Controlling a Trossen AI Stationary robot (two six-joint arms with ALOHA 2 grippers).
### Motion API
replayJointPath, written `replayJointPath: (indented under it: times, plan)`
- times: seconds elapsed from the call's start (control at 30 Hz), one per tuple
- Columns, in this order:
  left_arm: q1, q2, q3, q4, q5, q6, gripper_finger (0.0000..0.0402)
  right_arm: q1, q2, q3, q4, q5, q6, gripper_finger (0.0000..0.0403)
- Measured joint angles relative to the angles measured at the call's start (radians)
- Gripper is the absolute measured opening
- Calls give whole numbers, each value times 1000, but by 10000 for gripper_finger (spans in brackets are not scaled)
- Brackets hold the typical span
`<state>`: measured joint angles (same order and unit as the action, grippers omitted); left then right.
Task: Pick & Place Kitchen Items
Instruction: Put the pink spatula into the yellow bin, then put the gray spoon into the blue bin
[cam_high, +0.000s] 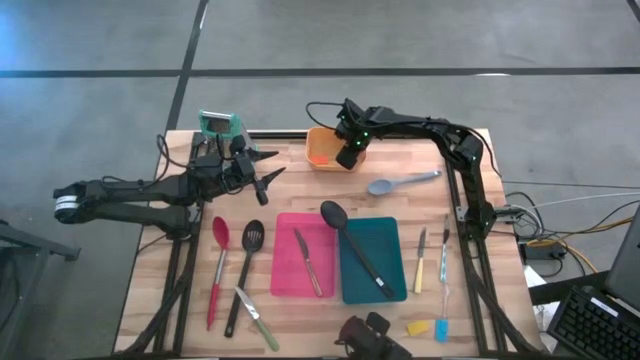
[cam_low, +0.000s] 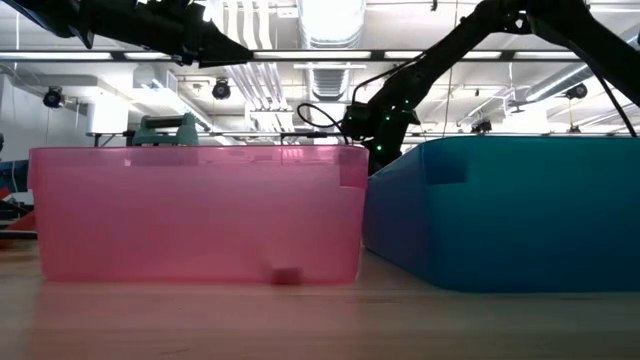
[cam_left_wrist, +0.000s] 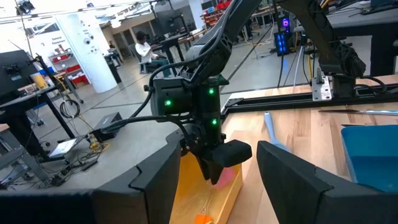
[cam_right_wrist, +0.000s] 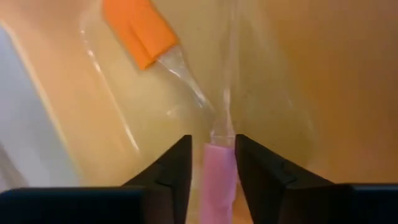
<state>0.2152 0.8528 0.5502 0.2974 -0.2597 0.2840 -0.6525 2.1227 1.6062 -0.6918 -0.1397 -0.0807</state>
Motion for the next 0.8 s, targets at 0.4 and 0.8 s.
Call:
replayJointPath:
  times: [0.4, 0.8]
  plan:
    - [0, 0, 0, 0, 0, 0, 218, 12, -20, 112, -128, -28, 13, 194]
    - [0, 0, 0, 0, 0, 0, 218, 98, -258, 155, -228, -20, 10, 169]
